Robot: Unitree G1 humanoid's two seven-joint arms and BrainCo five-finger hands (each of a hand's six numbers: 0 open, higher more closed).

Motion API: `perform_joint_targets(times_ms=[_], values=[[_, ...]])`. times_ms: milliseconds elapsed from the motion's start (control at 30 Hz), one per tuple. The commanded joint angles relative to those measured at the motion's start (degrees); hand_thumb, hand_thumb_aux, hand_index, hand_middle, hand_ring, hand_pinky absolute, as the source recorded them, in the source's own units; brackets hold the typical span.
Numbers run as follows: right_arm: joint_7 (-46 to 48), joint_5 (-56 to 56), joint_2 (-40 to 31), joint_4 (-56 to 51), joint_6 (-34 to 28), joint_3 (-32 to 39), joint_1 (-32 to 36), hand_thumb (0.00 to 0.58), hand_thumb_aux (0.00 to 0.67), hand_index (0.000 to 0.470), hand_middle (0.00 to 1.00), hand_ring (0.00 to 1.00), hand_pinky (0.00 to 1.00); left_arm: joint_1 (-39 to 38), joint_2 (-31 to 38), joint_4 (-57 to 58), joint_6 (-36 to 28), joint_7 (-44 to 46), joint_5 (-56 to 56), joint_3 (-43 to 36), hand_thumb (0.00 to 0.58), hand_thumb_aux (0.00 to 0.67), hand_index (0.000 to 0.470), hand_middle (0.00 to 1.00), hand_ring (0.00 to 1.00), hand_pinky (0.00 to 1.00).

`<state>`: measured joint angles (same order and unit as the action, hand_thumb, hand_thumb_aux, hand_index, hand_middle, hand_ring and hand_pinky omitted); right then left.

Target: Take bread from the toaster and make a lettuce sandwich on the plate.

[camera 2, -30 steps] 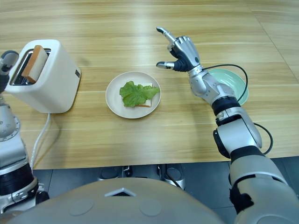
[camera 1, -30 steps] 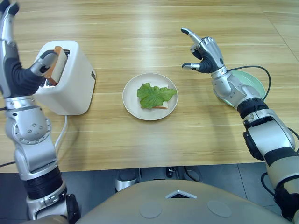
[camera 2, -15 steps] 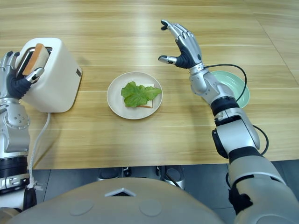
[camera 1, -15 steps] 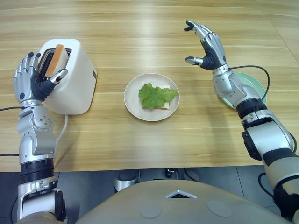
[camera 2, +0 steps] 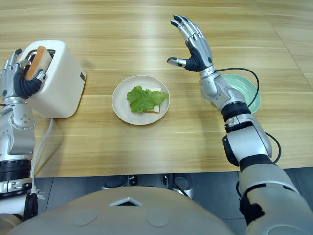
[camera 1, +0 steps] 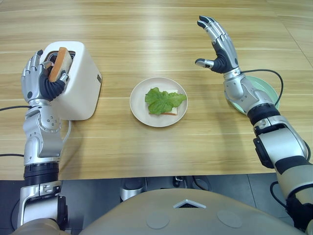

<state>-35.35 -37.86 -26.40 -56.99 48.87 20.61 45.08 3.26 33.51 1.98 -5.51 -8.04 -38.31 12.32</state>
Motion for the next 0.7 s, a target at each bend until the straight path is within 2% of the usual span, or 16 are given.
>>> perform_joint_targets(times_ms=[33,267,300,333,700], values=[[0.3,-0.1,0.1,0.0,-0.5,-0.3,-0.6,0.0,0.0,0.0,0.0,0.0,0.0,-0.6,-0.4,1.4,-0.4,0.8,0.1,-2.9,0.58,0.67,0.46,0.0,0.0,0.0],[0.3,-0.4,0.5,-0.3,-0.7,0.0,-0.6,0.0,0.0,0.0,0.0,0.0,0.0,-0.2,-0.3,1.4,0.4,0.1,0.6,-3.6,0.58,0.67,0.46,0.0,0.0,0.0],[0.2,-0.5,0.5,-0.3,-0.8,0.0,-0.7,0.0,0.0,0.0,0.0,0.0,0.0,-0.1,-0.3,0.4,1.0,-0.4,1.0,-3.3,0.58,0.67,0.46,0.29,0.29,0.29],[0.2,-0.5,0.5,-0.3,-0.8,0.0,-0.7,0.0,0.0,0.0,0.0,0.0,0.0,-0.1,-0.3,-0.7,1.4,-0.6,1.4,-3.0,0.58,0.67,0.46,1.0,1.0,1.0],[-0.4,-0.9,0.9,-0.5,-1.4,0.2,-0.8,0.0,0.0,0.0,0.0,0.0,0.0,0.8,1.7,-13.6,2.5,-3.7,-0.1,2.0,0.58,0.67,0.46,1.0,1.0,1.0]])
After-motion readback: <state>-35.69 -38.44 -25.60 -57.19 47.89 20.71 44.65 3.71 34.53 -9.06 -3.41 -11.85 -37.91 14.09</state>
